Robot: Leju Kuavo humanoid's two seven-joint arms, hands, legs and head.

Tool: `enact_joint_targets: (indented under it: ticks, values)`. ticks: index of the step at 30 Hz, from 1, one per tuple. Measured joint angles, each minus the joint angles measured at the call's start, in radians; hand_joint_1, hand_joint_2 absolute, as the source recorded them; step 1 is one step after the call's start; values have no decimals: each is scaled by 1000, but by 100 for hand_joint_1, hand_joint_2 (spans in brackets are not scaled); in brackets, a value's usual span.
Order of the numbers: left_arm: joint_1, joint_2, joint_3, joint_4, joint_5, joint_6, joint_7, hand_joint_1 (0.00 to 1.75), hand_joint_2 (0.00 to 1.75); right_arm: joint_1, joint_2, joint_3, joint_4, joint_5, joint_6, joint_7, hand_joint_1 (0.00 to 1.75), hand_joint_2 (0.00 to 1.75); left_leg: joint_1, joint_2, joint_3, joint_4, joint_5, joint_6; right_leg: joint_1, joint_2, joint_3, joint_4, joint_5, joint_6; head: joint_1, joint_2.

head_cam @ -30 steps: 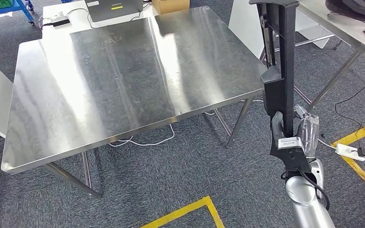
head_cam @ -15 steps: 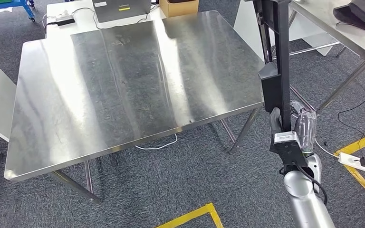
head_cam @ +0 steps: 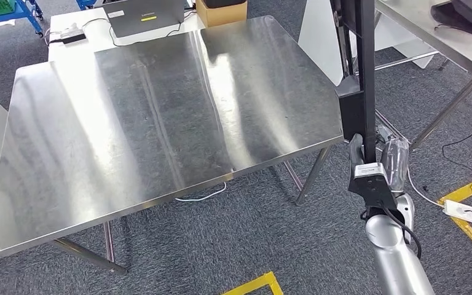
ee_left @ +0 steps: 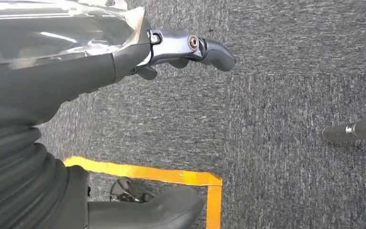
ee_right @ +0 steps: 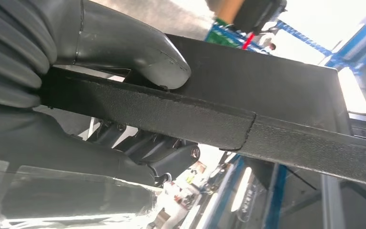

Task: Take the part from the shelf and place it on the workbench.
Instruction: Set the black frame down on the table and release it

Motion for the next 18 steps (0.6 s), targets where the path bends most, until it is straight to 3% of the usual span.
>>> enact_joint_targets:
  ticks: [2, 4, 9, 11, 13, 14, 15, 16, 18]
  values:
    - [1, 1, 0, 0, -3, -1, 0, 0, 175, 20, -1, -7, -6, 1, -5, 5, 175, 175, 0, 0, 28, -111, 95, 7, 0, 1, 20, 0, -16, 5, 0, 0]
    - [0, 2, 0, 0, -4, -1, 0, 0, 175, 30, -2, -12, -12, 4, -9, 7, 175, 175, -4, 1, 68, -221, 152, 16, 6, 5, 33, 1, -30, 14, 0, 0]
    - [-2, 2, 0, 0, -4, -2, 2, 0, 175, 37, -13, -26, -23, 59, -22, 37, 175, 175, -10, 2, 98, -271, 145, 40, 12, 4, 29, 15, -50, 38, -1, 0]
    - [-2, 1, 0, 0, -5, -3, 4, 0, 175, 31, -25, -38, -25, 104, -31, 61, 175, 175, -6, 3, 115, -281, 141, 53, 11, 1, -21, 111, -85, 37, 0, 0]
    - [-2, 1, 0, 0, -9, -5, 7, 0, 175, 15, -37, -51, -18, 181, -40, 105, 175, 175, -6, 2, 125, -282, 132, 60, 8, 1, -108, 250, -121, 37, 2, 0]
    - [-2, 0, 0, 0, -12, -6, 8, 0, 175, -3, -44, -56, -7, 242, -40, 141, 175, 175, -6, 1, 129, -282, 127, 61, 6, 1, -143, 292, -124, 42, 2, 0]
    - [-2, 0, 0, 0, -16, -9, 8, 0, 175, -28, -53, -61, 10, 310, -38, 184, 175, 175, -6, 1, 135, -282, 122, 59, 3, 1, -161, 298, -110, 51, 3, 0]
    - [-3, -1, 0, 0, -19, -12, 7, 0, 175, -61, -64, -64, 30, 379, -33, 226, 175, 175, -5, 1, 142, -281, 117, 57, -1, 0, -157, 263, -80, 62, 3, 0]
    - [-4, -3, 0, 0, -24, -17, 4, 0, 175, -139, -89, -69, 77, 491, -12, 290, 175, 175, -7, 0, 157, -280, 104, 48, -9, -2, -108, 125, 0, 82, 5, 0]
